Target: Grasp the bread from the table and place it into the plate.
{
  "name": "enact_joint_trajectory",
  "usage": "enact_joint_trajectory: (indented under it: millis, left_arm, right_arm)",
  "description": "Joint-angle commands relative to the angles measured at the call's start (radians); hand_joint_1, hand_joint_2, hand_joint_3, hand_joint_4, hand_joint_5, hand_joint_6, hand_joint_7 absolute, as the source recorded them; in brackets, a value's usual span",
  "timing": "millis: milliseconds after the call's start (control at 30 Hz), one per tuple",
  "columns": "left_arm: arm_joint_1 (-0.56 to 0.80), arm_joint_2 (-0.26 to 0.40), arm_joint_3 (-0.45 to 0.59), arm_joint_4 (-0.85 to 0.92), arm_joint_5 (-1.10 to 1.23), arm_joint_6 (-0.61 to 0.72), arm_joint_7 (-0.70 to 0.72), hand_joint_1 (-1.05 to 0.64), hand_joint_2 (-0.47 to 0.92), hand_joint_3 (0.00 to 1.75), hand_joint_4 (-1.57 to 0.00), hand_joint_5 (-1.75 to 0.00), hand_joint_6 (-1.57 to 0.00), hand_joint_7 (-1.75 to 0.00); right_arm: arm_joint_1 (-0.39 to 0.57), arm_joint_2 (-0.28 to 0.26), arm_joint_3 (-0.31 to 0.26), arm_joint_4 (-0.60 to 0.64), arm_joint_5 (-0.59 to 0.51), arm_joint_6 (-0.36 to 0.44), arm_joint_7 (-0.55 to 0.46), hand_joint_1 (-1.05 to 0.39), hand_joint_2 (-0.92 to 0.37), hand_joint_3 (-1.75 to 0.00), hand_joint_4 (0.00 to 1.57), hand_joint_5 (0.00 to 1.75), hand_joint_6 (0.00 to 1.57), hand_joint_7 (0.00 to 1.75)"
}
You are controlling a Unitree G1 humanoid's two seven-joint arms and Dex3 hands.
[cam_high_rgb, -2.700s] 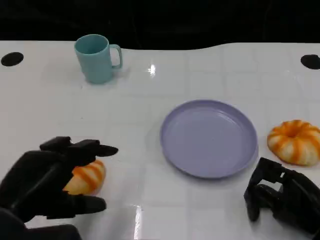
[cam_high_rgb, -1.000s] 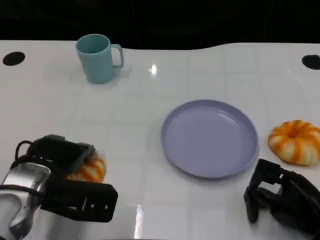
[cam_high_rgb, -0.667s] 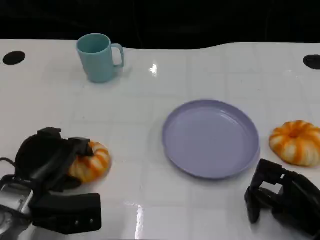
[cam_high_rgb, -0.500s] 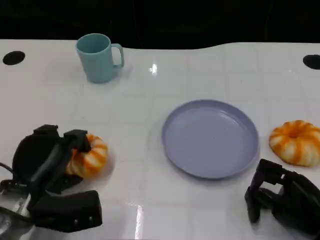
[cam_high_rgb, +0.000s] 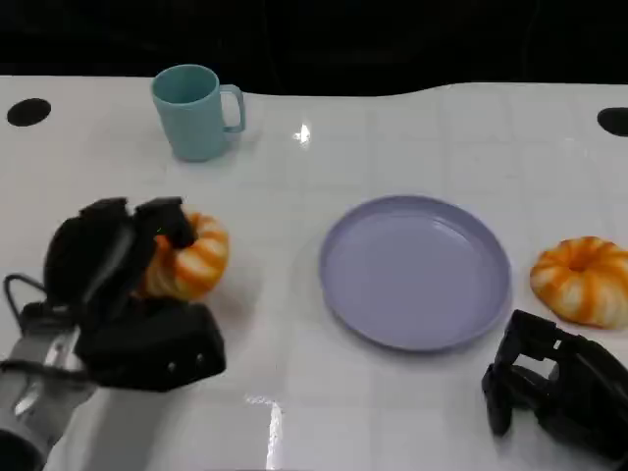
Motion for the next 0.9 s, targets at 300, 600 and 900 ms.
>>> enact_joint_trajectory:
  millis: [300, 600, 900]
  left_arm:
    - [-0.187, -0.109, -0.054, 0.087, -0.021, -0.096, -0.097, -0.20, 0.21, 1.33, -0.91, -1.75, -0.85, -1.75]
    - [-0.322, -0.207, -0.144, 0.220, 0.037, -0.147, -0.055, -0.31, 0.33, 1.31, -0.96, -1.75, -0.85, -1.72]
    - [-0.448, -0.308, -0.235, 0.357, 0.121, -0.103, -0.010, -0.37, 0.42, 1.24, -1.00, -1.75, -0.88, -1.60]
  right_arm:
    - [0.025, -0.016, 0.007, -0.026, 0.006, 0.036, -0.007, -0.60, -0.92, -0.17, 0.74, 1.75, 0.74, 1.45]
    - [0.051, -0.016, 0.016, -0.070, 0.007, 0.050, -0.017, -0.61, -0.92, -0.18, 0.75, 1.75, 0.73, 1.51]
    - [0.035, -0.008, -0.005, -0.014, 0.040, 0.027, 0.055, -0.56, -0.92, -0.21, 0.72, 1.75, 0.64, 1.59]
